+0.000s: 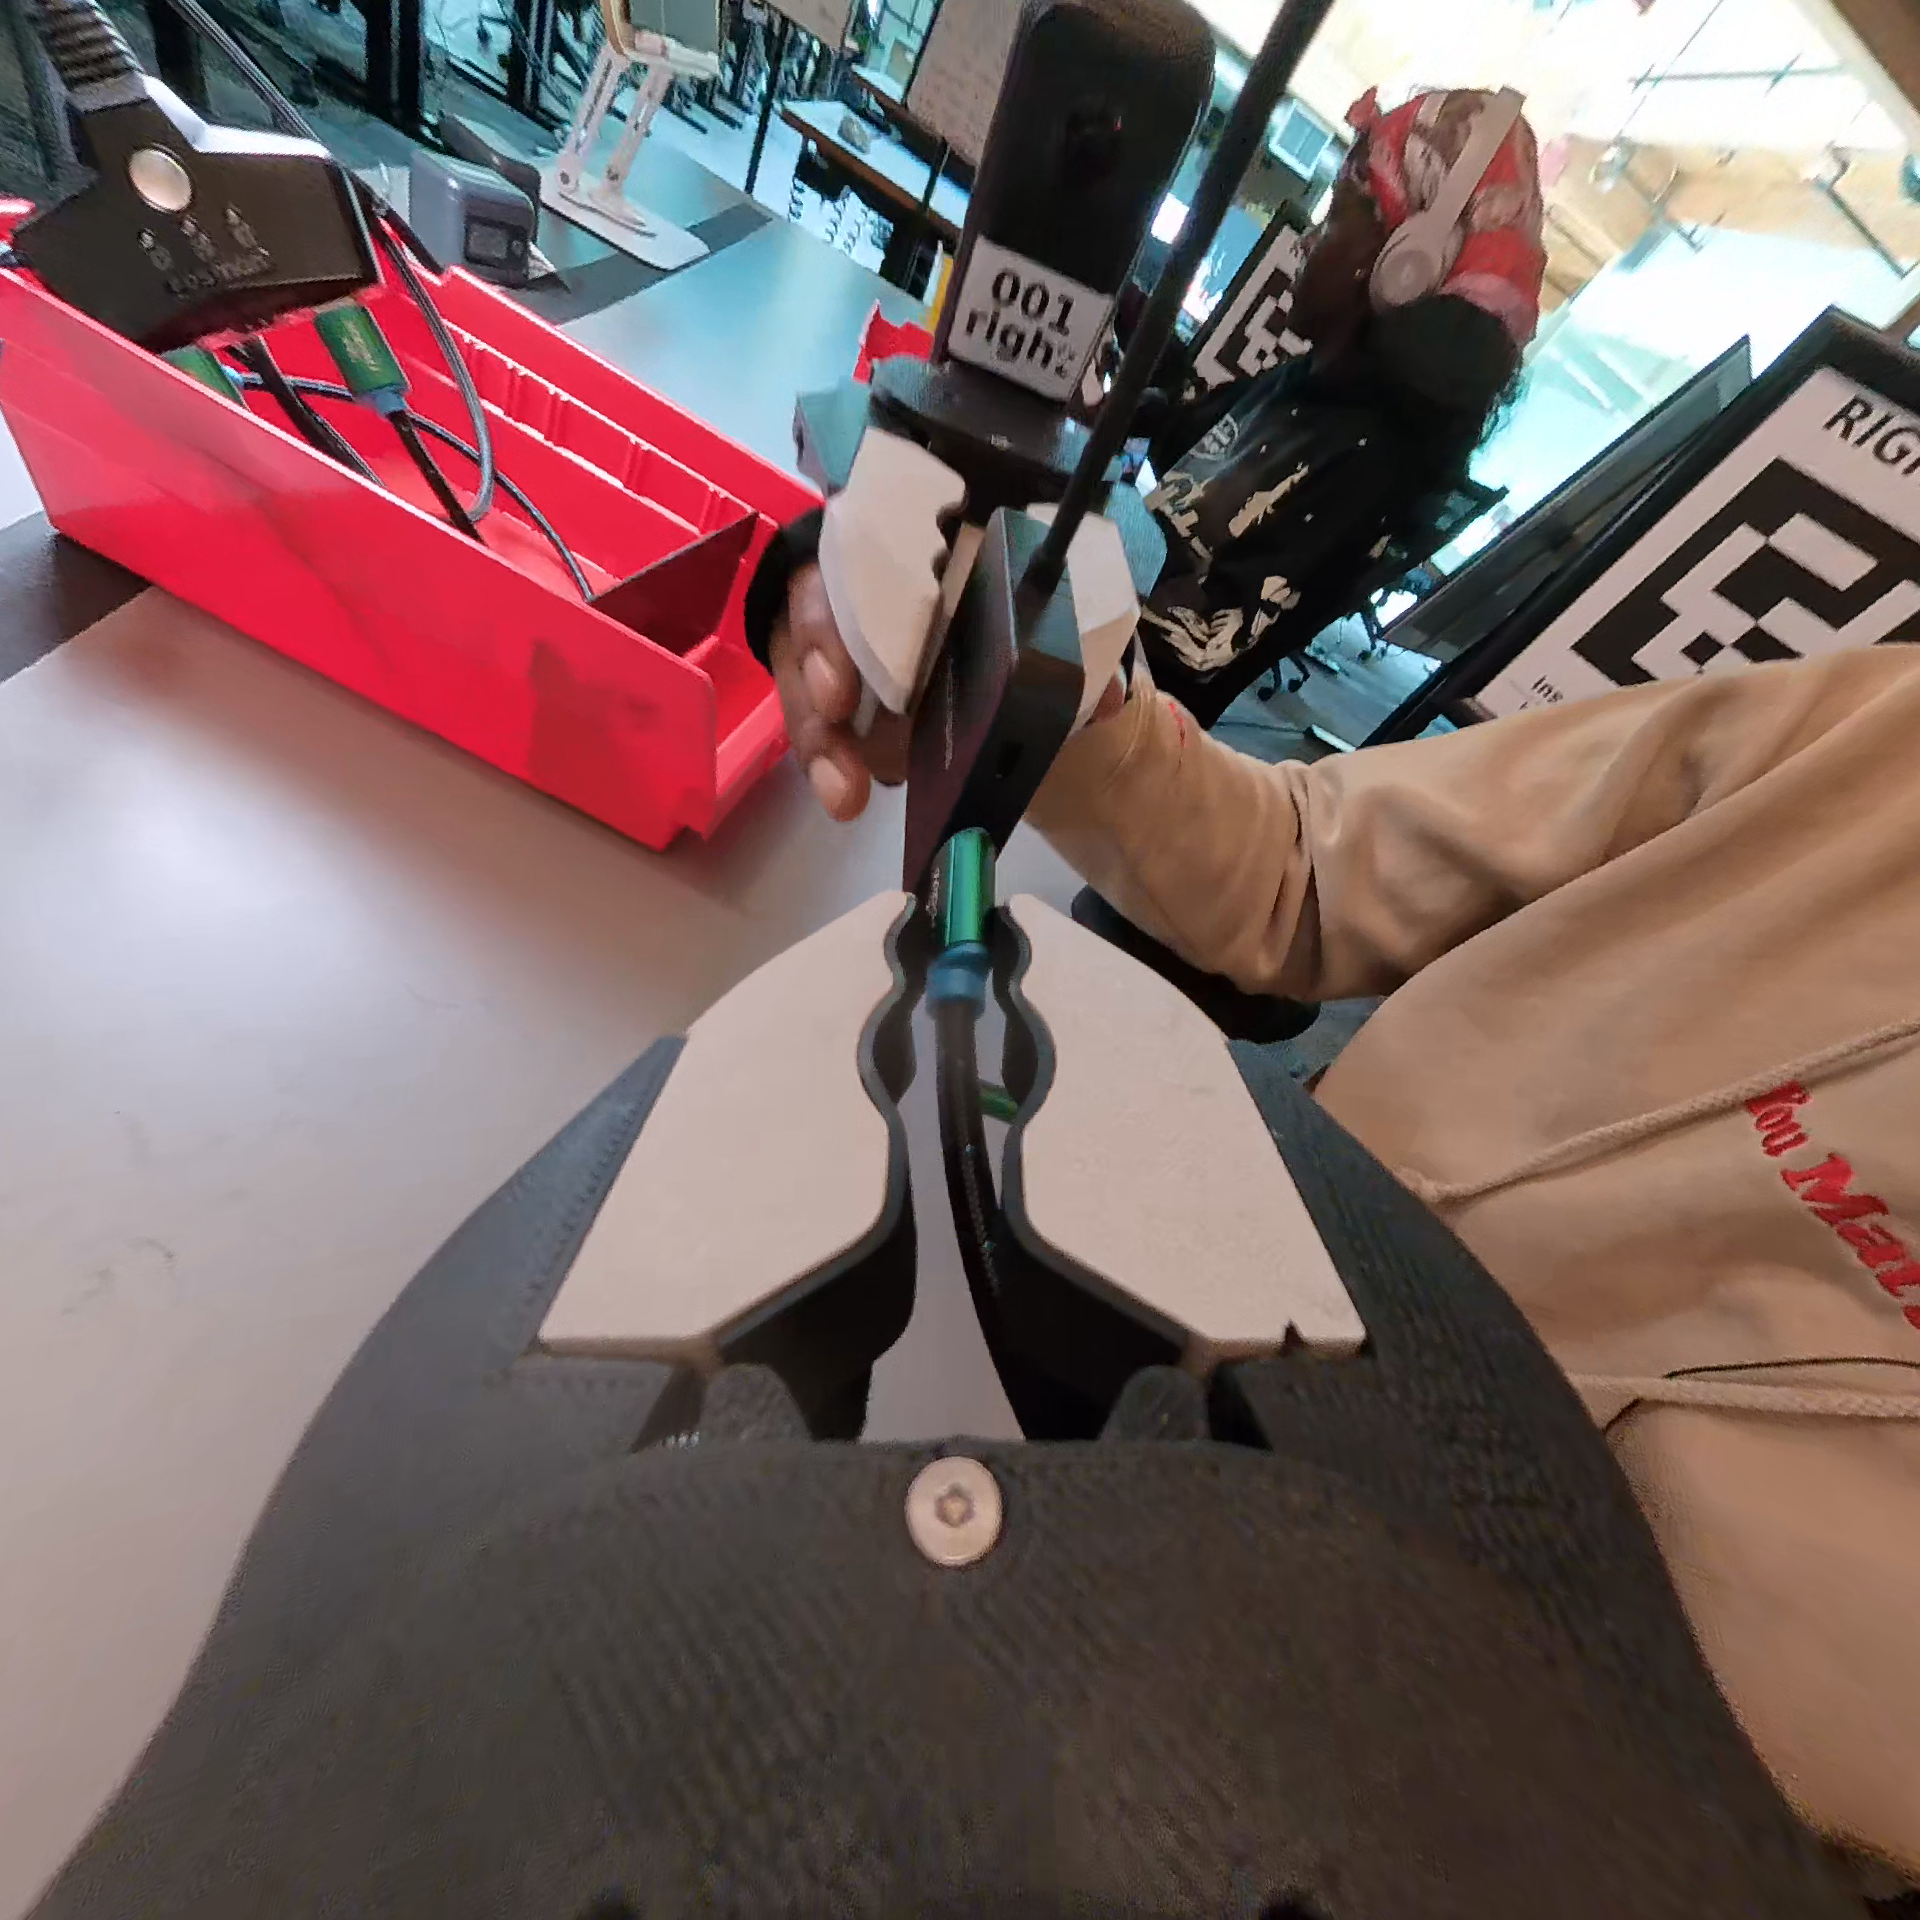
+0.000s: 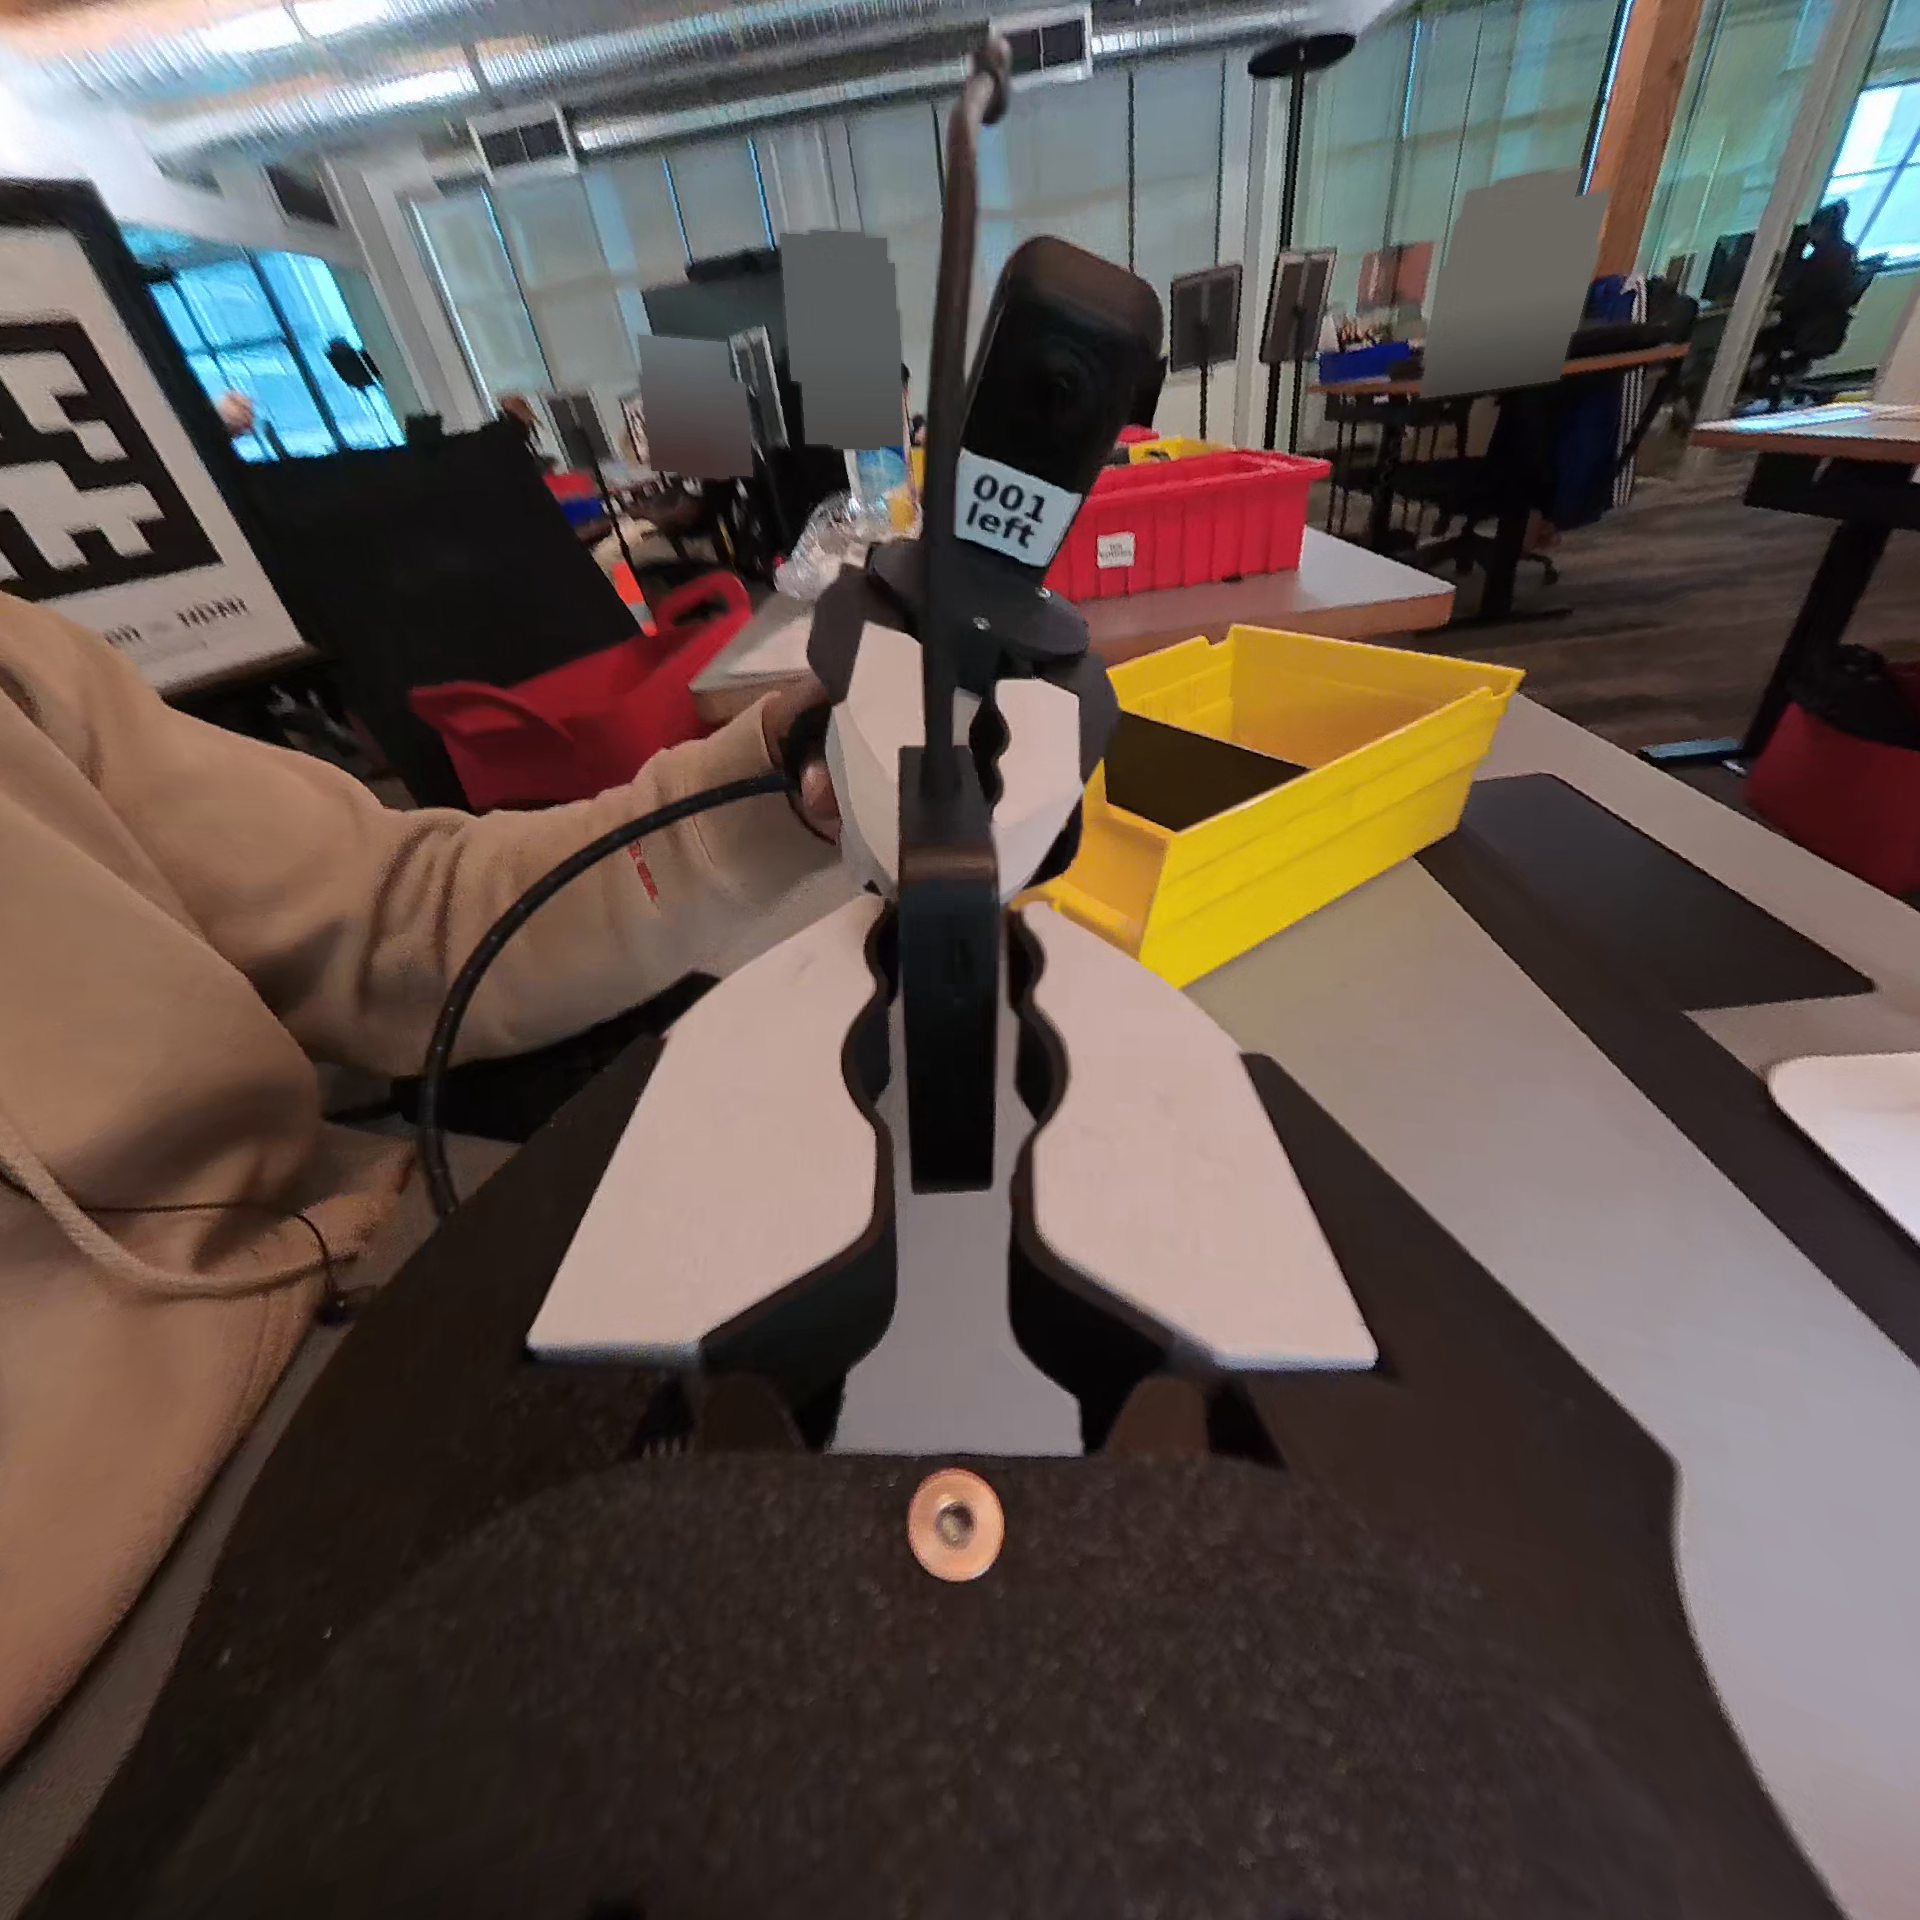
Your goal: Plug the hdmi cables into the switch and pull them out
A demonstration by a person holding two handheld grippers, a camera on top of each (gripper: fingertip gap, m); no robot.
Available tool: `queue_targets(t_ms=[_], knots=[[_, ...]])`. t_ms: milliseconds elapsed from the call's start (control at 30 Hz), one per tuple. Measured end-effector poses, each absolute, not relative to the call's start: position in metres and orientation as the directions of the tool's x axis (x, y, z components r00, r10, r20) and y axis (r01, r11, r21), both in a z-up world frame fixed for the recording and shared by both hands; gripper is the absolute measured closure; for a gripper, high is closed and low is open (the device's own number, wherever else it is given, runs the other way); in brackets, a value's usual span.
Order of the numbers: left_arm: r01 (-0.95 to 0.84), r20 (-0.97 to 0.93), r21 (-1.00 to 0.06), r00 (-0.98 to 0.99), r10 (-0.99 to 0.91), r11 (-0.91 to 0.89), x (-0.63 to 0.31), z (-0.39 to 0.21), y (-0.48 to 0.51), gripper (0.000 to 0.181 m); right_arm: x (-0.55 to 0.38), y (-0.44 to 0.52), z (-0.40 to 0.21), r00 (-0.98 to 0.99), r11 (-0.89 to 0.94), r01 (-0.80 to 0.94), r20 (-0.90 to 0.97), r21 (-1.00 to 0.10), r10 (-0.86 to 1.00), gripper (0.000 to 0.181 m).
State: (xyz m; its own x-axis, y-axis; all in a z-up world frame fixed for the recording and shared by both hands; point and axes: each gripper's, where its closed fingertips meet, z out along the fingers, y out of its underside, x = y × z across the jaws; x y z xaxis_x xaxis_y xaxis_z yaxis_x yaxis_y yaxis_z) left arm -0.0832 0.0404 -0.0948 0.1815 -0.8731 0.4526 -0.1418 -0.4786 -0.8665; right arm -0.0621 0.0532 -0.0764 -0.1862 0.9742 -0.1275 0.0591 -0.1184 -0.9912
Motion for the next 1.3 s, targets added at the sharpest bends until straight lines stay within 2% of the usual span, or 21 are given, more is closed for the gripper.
queue_targets(t_ms=[100,133,167,233,300,433,533,667,867,967,1033,1100,1200,1300], knots=[[-0.167,0.434,-0.870,0.188,-0.881,-0.464,-0.083,-0.097,0.038,0.169,-0.055,0.055,-0.077,-0.150,-0.074,0.119,-0.092,-0.990,0.984,0.145],[-0.171,0.430,-0.872,0.186,-0.884,-0.460,-0.082,-0.097,0.037,0.169,-0.053,0.055,-0.077,-0.138,-0.044,0.135,-0.063,-0.990,0.988,0.146],[-0.173,0.422,-0.874,0.190,-0.886,-0.453,-0.081,-0.097,0.037,0.169,-0.050,0.050,-0.077,-0.163,-0.009,0.144,-0.032,-0.990,0.986,0.164],[-0.139,0.402,-0.892,0.191,-0.895,-0.430,-0.081,-0.089,0.039,0.166,-0.048,0.045,-0.073,-0.170,0.050,0.163,0.022,-0.985,0.985,0.168],[-0.033,0.360,-0.924,0.263,-0.895,-0.382,-0.094,-0.070,0.051,0.146,-0.038,0.043,-0.060,-0.141,0.116,0.174,0.092,-0.978,0.986,0.168],[0.024,0.208,-0.974,0.467,-0.859,-0.223,-0.142,-0.044,0.065,0.146,0.005,0.057,-0.013,0.022,0.203,0.128,0.208,-0.971,0.978,0.168],[0.000,0.175,-0.978,0.532,-0.828,-0.206,-0.157,-0.040,0.067,0.147,0.041,0.087,0.012,0.185,0.231,0.210,0.271,-0.950,0.945,0.168],[-0.019,0.160,-0.979,0.549,-0.820,-0.203,-0.151,-0.041,0.069,0.148,0.086,0.126,0.047,0.359,0.246,0.334,0.365,-0.910,0.859,0.168],[-0.035,0.167,-0.975,0.537,-0.827,-0.220,-0.138,-0.045,0.067,0.150,0.148,0.204,0.089,0.662,0.234,0.315,0.390,-0.920,0.640,0.168],[-0.057,0.154,-0.974,0.545,-0.824,-0.220,-0.136,-0.048,0.067,0.150,0.168,0.233,0.070,0.718,0.208,0.354,0.408,-0.912,0.564,0.167],[-0.069,0.147,-0.973,0.554,-0.820,-0.221,-0.137,-0.050,0.068,0.150,0.179,0.249,0.036,0.719,0.170,0.453,0.472,-0.875,0.511,0.168],[-0.069,0.146,-0.973,0.559,-0.816,-0.221,-0.138,-0.050,0.069,0.150,0.181,0.256,-0.009,0.676,0.098,0.544,0.505,-0.833,0.536,0.167],[-0.067,0.154,-0.971,0.560,-0.814,-0.230,-0.138,-0.053,0.070,0.150,0.183,0.259,-0.076,0.546,0.036,0.725,0.606,-0.687,0.578,0.166],[-0.081,0.157,-0.967,0.562,-0.812,-0.243,-0.136,-0.058,0.073,0.149,0.182,0.260,-0.126,0.445,-0.025,0.822,0.614,-0.569,0.652,0.166]])
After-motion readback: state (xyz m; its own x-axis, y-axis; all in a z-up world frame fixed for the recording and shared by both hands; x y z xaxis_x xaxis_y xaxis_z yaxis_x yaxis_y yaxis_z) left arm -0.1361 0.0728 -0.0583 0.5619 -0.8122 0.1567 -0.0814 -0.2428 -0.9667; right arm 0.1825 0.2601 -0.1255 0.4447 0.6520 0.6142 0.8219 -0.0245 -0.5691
